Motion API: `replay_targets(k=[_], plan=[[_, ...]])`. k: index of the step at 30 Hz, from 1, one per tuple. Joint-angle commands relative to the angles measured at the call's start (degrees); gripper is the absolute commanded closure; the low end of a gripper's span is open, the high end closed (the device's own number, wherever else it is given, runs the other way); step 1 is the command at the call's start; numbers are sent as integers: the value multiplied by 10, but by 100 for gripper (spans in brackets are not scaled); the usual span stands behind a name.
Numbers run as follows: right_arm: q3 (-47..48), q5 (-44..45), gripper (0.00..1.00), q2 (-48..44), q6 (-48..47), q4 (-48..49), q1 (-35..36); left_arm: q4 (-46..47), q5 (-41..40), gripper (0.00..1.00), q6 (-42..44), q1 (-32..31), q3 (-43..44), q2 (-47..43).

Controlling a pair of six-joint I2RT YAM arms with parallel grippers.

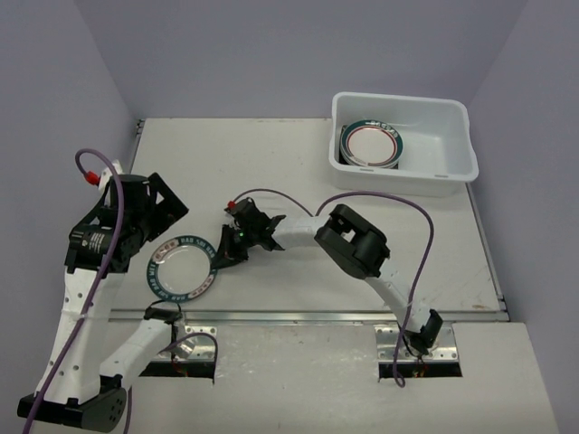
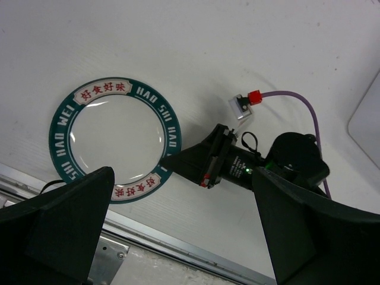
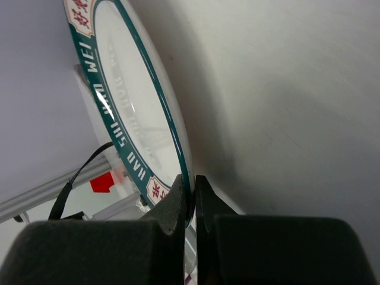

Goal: Place the plates into the plastic bin on the countertop

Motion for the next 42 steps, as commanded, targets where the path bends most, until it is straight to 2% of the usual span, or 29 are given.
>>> replay_targets(k=[1, 2, 4, 9, 12, 15, 19, 24, 30, 32, 33, 37, 39, 40, 42], plan=[[-11, 28, 100, -154, -18, -47, -83, 28, -11, 0, 4, -7, 6, 0], [-11, 30, 100, -196, -20, -73, -100, 33, -13, 0, 7, -8, 2, 1], [-9, 35, 100, -220, -24, -97, -140, 44, -13, 0, 12, -8, -9, 2], [-20, 92, 100, -357, -39, -244, -308, 102, 25, 0, 27, -8, -83, -10], [-66, 85, 100, -385, 25, -239, -445, 134, 71, 0, 35, -8, -111, -10], [-66, 104, 100, -391, 64, -237, -536, 164, 102, 0, 46, -8, -134, -9], [-1, 175, 100, -363, 85, -304, -590, 180, 108, 0, 58, -8, -151, -6], [10, 303, 100, -356, 141, -338, -604, 191, 121, 0, 72, -8, -153, 8], [101, 279, 99, -276, 130, -399, -604, 187, 124, 0, 89, -8, -152, 14], [95, 274, 92, -275, 126, -399, -603, 186, 119, 0, 92, -8, -153, 16], [86, 273, 84, -277, 126, -393, -602, 186, 119, 0, 94, -8, -153, 18], [81, 254, 42, -281, 109, -372, -602, 201, 128, 0, 101, -8, -160, 37], [102, 238, 11, -277, 87, -391, -602, 205, 133, 0, 105, -7, -162, 59], [107, 230, 3, -276, 74, -399, -602, 207, 134, 0, 106, -7, -163, 67], [101, 208, 1, -284, 49, -406, -602, 212, 134, 0, 110, -7, -162, 81]])
